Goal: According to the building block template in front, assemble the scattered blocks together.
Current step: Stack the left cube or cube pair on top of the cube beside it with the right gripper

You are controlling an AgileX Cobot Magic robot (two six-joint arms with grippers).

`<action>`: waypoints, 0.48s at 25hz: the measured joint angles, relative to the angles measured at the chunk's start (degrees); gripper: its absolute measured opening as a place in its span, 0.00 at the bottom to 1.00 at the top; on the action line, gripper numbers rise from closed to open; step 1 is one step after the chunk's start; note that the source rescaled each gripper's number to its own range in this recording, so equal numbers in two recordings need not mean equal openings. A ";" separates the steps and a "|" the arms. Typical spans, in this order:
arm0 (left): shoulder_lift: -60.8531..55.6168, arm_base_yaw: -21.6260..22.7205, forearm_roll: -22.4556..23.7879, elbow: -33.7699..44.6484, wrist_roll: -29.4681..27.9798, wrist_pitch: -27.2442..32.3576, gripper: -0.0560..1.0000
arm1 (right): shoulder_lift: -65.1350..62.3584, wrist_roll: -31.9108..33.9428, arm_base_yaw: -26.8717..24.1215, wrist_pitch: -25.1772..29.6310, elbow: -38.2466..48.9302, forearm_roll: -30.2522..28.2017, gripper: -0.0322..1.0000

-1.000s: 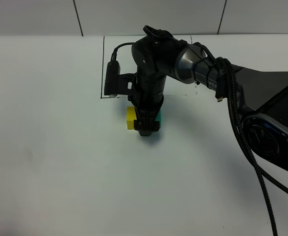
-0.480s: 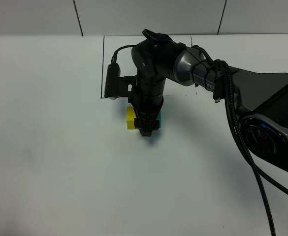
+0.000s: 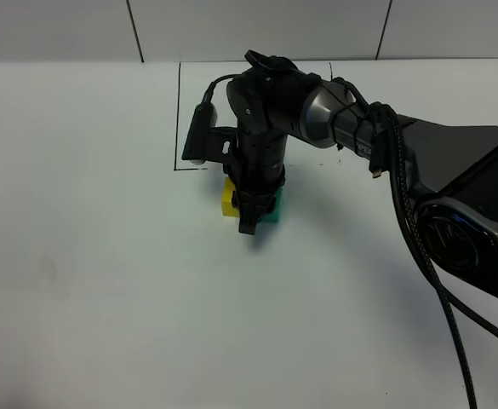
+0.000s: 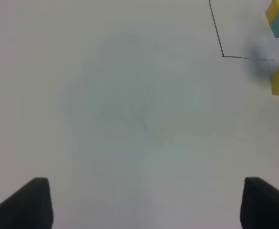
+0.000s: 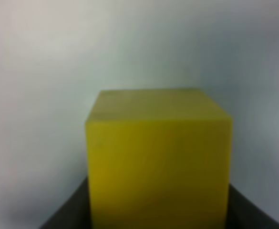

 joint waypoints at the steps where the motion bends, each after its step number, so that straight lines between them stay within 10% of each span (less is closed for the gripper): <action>1: 0.00 0.00 0.00 0.00 0.00 0.00 0.75 | -0.32 3.34 0.00 0.32 0.00 -0.37 0.05; 12: 0.00 0.00 0.00 0.00 0.00 0.00 0.75 | -5.62 57.67 0.00 5.70 0.01 1.53 0.05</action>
